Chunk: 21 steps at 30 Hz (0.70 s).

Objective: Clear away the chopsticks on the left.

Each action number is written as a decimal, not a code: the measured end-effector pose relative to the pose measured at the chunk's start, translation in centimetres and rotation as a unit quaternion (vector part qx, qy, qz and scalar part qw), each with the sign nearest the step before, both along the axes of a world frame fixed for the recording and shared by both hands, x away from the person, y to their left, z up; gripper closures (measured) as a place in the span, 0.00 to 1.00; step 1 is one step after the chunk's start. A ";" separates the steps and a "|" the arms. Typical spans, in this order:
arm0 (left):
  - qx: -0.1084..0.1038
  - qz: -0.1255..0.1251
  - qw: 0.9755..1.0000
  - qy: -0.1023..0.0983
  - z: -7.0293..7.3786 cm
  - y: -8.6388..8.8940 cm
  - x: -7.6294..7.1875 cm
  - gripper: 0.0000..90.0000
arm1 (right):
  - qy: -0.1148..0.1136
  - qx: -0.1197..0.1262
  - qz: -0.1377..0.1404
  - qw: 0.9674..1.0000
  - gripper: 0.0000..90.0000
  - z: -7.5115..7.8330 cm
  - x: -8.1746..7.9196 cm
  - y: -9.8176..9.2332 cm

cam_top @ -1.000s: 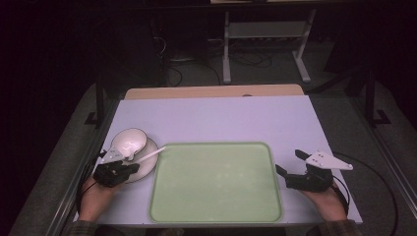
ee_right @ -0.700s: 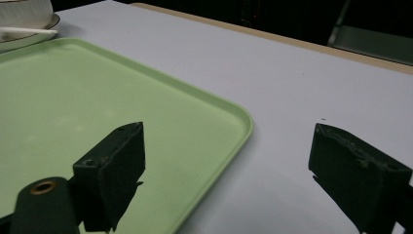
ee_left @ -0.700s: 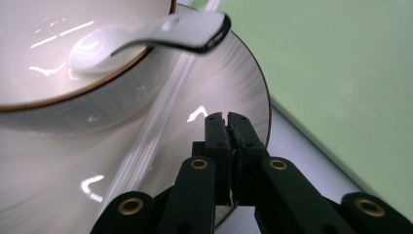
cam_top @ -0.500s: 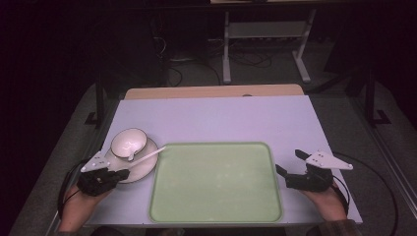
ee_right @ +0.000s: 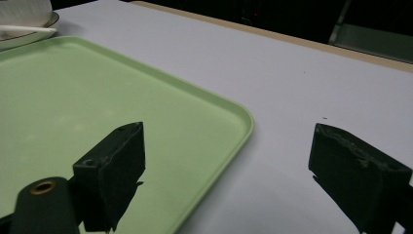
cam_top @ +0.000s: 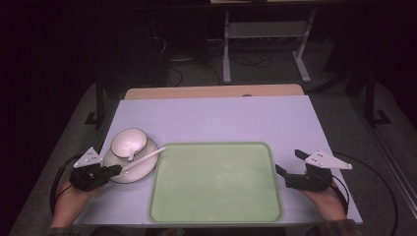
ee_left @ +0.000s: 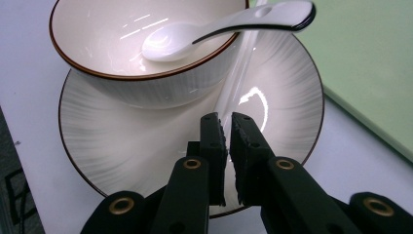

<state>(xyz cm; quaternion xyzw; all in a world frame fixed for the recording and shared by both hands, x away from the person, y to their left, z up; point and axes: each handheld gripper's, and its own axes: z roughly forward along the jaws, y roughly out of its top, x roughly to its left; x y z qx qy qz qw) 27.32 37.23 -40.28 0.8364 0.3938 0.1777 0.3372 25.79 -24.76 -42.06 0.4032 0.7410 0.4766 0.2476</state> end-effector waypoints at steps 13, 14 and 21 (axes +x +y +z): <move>0.001 -0.002 1.000 0.007 -0.3 -0.1 0.1 0.92 | -0.001 0.001 -0.001 1.000 0.14 0.0 0.0 -0.1; 0.000 -0.004 1.000 0.008 -0.3 -0.2 0.1 0.92 | -0.001 0.001 -0.001 1.000 0.14 0.0 0.0 -0.1; 0.005 -0.019 1.000 0.019 -0.8 -0.9 0.1 0.91 | -0.001 0.001 -0.002 1.000 0.14 0.1 0.0 -0.1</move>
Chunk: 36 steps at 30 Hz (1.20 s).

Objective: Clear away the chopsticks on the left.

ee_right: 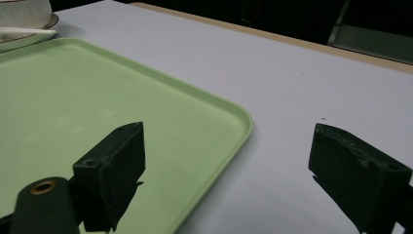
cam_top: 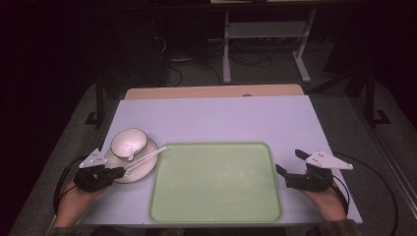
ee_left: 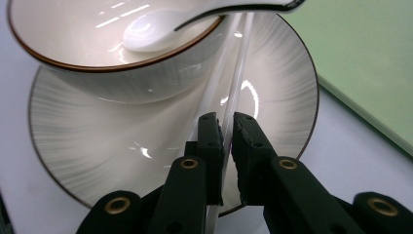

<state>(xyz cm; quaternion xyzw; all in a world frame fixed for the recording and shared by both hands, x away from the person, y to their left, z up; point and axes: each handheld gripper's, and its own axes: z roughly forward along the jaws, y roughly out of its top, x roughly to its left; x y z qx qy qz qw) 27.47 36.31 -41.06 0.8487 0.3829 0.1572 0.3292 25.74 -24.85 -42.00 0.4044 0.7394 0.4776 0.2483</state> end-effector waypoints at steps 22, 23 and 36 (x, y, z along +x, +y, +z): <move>-0.003 -0.023 0.999 0.038 -1.2 -1.0 0.8 0.91 | 0.000 -0.001 0.001 1.000 0.14 0.0 0.0 0.0; -0.004 -0.023 0.999 0.038 -1.2 -1.0 0.8 0.92 | 0.000 -0.001 0.001 1.000 0.14 0.0 0.0 0.0; -0.019 -0.026 0.999 0.031 -0.9 -1.0 0.6 0.93 | 0.000 -0.002 0.002 1.000 0.14 0.0 0.0 0.0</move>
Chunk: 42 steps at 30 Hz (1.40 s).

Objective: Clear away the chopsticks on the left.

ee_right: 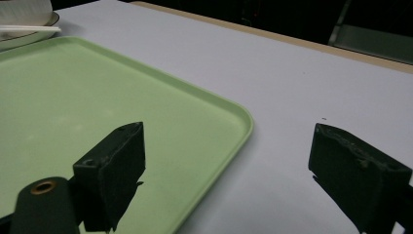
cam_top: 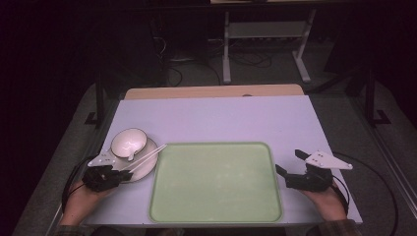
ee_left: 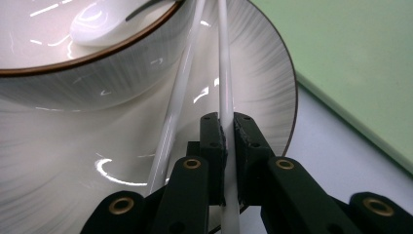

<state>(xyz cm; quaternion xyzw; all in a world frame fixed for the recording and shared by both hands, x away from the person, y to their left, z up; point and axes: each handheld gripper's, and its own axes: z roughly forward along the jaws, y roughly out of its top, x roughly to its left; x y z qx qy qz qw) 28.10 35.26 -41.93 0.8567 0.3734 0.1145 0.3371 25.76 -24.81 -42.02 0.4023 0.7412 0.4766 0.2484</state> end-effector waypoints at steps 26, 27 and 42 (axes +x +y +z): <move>-0.057 -0.058 0.996 -0.019 1.9 -2.8 -1.3 0.93 | 0.000 0.000 -0.001 1.000 0.14 0.0 0.0 0.0; -0.059 -0.059 0.996 -0.019 1.9 -2.9 -1.3 0.93 | 0.001 0.001 -0.002 1.000 0.14 0.0 0.0 0.0; -0.040 -0.076 0.996 0.001 1.6 -8.1 -0.7 0.93 | 0.000 0.001 -0.002 1.000 0.14 0.0 -0.1 0.0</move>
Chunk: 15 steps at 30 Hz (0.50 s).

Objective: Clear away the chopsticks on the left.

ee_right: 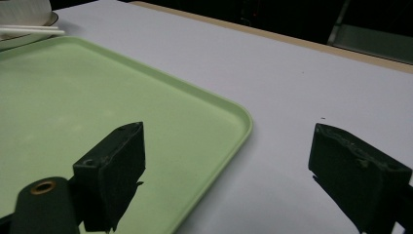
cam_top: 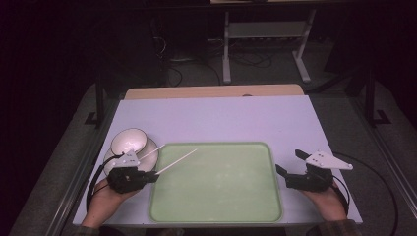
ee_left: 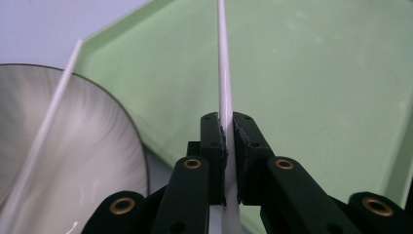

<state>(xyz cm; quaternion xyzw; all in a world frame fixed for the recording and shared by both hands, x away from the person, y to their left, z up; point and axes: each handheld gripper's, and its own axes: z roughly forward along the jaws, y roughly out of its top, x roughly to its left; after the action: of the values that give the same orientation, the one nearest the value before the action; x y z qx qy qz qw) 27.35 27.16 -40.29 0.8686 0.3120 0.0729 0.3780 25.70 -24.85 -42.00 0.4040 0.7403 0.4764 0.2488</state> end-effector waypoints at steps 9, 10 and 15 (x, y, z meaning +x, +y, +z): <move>-0.005 -0.001 1.000 -0.004 -0.4 -2.2 0.8 0.93 | -0.001 -0.002 0.002 1.000 0.14 0.0 0.0 0.0; -0.004 -0.002 1.000 -0.006 -0.4 -2.6 0.9 0.93 | -0.001 -0.002 0.001 1.000 0.14 0.0 0.0 0.0; -0.001 -0.014 1.000 -0.007 -0.6 -5.0 1.5 0.93 | 0.000 -0.001 0.001 1.000 0.14 0.0 0.0 0.1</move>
<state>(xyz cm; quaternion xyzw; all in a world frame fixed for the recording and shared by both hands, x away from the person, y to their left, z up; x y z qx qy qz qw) 28.83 22.18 -40.89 0.8718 0.2970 0.0737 0.3825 25.75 -24.79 -42.02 0.4023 0.7414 0.4759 0.2490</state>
